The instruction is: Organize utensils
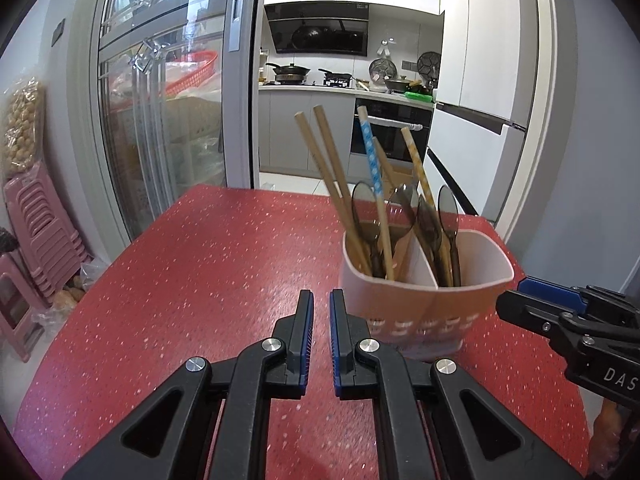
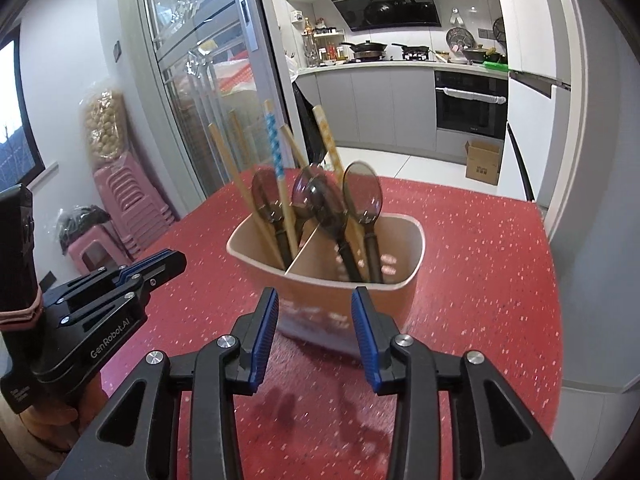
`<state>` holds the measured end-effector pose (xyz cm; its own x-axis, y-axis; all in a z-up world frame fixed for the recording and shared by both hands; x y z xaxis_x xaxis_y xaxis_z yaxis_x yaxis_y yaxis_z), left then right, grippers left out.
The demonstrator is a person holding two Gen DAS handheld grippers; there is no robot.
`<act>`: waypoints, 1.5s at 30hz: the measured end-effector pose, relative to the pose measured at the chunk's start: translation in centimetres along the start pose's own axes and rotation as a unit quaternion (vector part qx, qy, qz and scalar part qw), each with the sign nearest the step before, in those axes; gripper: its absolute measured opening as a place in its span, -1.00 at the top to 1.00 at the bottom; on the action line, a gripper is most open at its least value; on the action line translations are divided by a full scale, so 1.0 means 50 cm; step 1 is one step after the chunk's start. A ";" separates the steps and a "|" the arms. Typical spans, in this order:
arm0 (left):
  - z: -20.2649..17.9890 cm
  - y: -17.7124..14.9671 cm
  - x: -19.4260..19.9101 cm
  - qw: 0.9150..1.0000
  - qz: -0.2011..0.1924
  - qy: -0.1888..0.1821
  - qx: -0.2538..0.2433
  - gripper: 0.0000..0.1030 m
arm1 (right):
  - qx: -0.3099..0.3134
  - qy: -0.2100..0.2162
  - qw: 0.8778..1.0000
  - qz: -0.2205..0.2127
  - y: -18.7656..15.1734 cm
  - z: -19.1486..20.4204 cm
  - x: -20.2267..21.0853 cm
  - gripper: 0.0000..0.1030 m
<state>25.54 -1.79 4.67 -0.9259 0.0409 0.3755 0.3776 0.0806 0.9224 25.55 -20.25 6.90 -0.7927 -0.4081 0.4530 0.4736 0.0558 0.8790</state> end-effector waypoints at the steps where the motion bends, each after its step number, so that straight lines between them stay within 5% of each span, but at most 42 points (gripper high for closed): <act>1: 0.003 -0.005 0.005 1.000 0.003 0.001 0.000 0.32 | 0.000 -0.002 1.000 0.003 -0.006 0.001 0.003 0.19; 13: 0.034 -0.051 0.031 0.999 0.035 0.000 -0.004 0.25 | -0.033 -0.058 0.996 0.067 -0.094 -0.028 0.018 0.19; 15: 0.038 -0.064 0.034 0.999 0.047 0.004 -0.002 -1.00 | -0.042 -0.064 0.994 0.076 -0.110 -0.033 0.022 0.19; 22: 0.032 -0.105 0.042 0.999 0.047 0.009 -0.008 -1.00 | -0.049 -0.081 0.991 0.096 -0.155 -0.034 0.039 -0.14; 35: 0.044 -0.132 0.098 0.999 0.039 0.013 0.001 -1.00 | -0.039 -0.136 0.989 0.036 -0.162 -0.018 0.102 -1.00; 45: 0.047 -0.136 0.133 1.000 0.025 0.006 -0.004 -1.00 | -0.032 -0.158 0.987 -0.015 -0.161 -0.001 0.139 -1.00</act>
<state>16.82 0.28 0.70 -0.9059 0.0332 0.4221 0.4234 0.0700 0.9032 16.24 -23.56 2.98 -0.8817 -0.1027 0.4605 0.4642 -0.0138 0.8856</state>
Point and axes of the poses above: each gripper's, at about its wrist camera, not at the fingertips, and x roughly against the way its jaws point, z to its left, y to its top, the point moved 6 cm from there along -x, roughly the way its jaws point, and after that the axes turned 13 degrees about -z, right-handed, at the moved point
